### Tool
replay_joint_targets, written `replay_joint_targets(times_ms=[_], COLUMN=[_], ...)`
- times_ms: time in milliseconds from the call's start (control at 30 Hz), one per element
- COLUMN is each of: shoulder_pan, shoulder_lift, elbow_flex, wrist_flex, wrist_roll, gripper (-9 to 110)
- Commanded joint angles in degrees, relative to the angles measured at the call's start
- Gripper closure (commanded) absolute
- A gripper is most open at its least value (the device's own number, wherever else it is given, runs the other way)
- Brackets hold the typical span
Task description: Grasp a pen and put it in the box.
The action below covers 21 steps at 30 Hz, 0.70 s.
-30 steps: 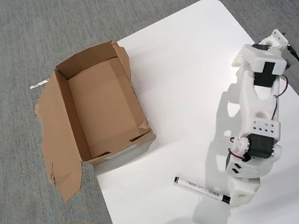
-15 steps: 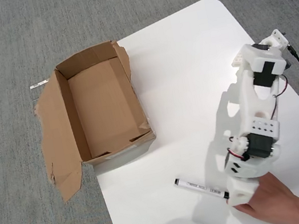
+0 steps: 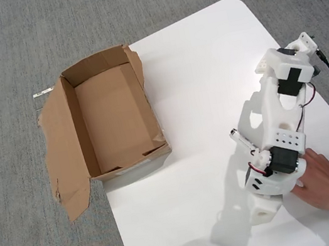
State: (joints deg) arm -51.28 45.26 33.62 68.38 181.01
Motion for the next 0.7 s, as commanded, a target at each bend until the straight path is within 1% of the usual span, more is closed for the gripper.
replay_joint_targets(times_ms=[0,200,333,500,667], shoulder_pan=[-0.40,-0.22,-0.13,0.57,2.24], shoulder_lift=[0.70,0.97,3.87,14.24,22.41], elbow_flex=[-1.19,-1.10,-2.33,-1.36,-2.33], wrist_flex=[0.18,2.46,10.11,20.92,28.65], wrist_roll=[-0.31,-0.31,-0.31,-0.31,-0.31], gripper=[79,79,79,79,79])
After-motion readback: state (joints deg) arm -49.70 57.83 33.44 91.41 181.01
